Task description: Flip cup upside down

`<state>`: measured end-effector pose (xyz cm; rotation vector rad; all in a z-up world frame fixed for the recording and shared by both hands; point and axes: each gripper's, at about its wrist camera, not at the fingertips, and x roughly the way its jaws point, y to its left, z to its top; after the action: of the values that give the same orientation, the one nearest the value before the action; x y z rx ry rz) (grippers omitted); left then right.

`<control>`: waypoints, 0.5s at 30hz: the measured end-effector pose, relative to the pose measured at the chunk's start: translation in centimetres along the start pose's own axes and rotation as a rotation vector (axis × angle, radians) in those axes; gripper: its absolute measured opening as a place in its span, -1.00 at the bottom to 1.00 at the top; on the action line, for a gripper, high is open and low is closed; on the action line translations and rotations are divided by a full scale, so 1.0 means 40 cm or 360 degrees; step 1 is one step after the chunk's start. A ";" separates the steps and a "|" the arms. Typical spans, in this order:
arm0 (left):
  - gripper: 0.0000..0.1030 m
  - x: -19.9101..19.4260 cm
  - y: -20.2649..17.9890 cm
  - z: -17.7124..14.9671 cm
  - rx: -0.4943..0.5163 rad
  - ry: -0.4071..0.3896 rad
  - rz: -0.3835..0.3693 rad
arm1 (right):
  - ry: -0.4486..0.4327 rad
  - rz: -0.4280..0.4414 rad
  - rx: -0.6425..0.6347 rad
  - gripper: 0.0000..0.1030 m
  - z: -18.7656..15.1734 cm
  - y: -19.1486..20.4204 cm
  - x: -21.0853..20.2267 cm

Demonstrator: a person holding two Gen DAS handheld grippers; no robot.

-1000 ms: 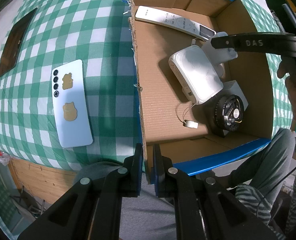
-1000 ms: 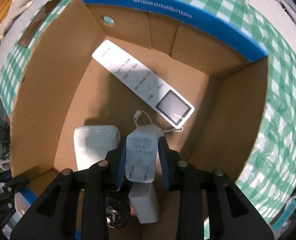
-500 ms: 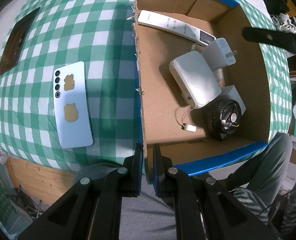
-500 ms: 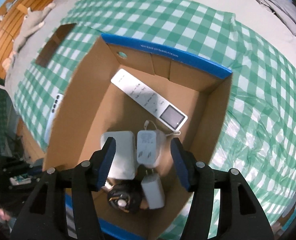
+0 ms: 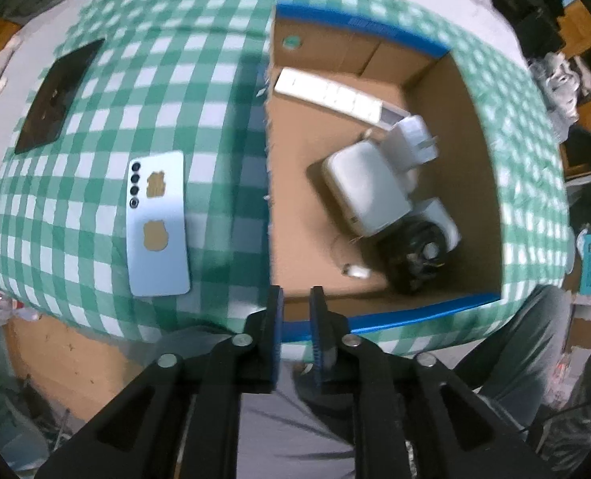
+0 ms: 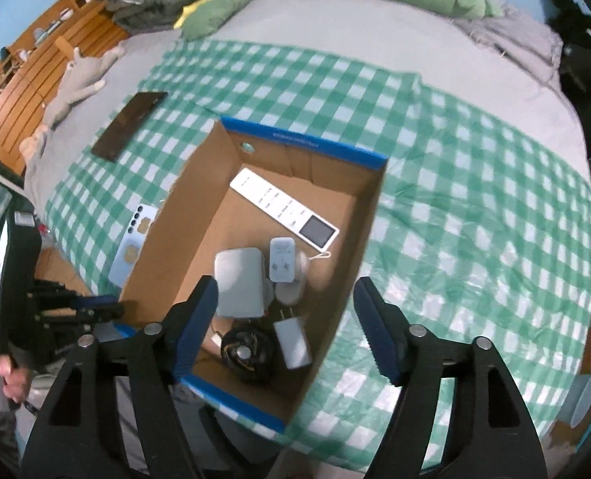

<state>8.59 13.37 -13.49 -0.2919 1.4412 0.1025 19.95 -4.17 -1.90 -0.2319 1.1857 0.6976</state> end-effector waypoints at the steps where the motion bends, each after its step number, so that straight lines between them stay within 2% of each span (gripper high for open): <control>1: -0.63 -0.018 -0.009 -0.007 0.0006 -0.0046 0.0009 | -0.0025 -0.0012 -0.0001 0.45 -0.012 0.002 -0.015; 3: -0.38 -0.053 -0.028 -0.019 0.0020 -0.0141 0.0041 | -0.0061 -0.0017 0.0012 0.46 -0.031 0.002 -0.035; 4: -0.32 -0.072 -0.041 -0.028 0.0037 -0.0195 0.0060 | -0.0075 -0.0017 0.0022 0.46 -0.040 0.002 -0.045; 9: 0.47 -0.148 -0.089 -0.073 0.0073 -0.0457 0.0182 | -0.0155 -0.0024 0.0070 0.47 -0.094 0.002 -0.096; 11: 0.59 -0.170 -0.101 -0.091 0.0070 -0.0548 0.0223 | -0.0187 -0.0042 0.0086 0.50 -0.114 0.004 -0.115; 15: 0.63 -0.202 -0.118 -0.130 0.0045 -0.0635 0.0242 | -0.0246 -0.0075 0.0096 0.52 -0.148 0.013 -0.150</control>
<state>3.68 8.35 -5.41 -0.1278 1.0653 0.2497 13.89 -9.05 1.35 -0.1525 1.0488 0.6261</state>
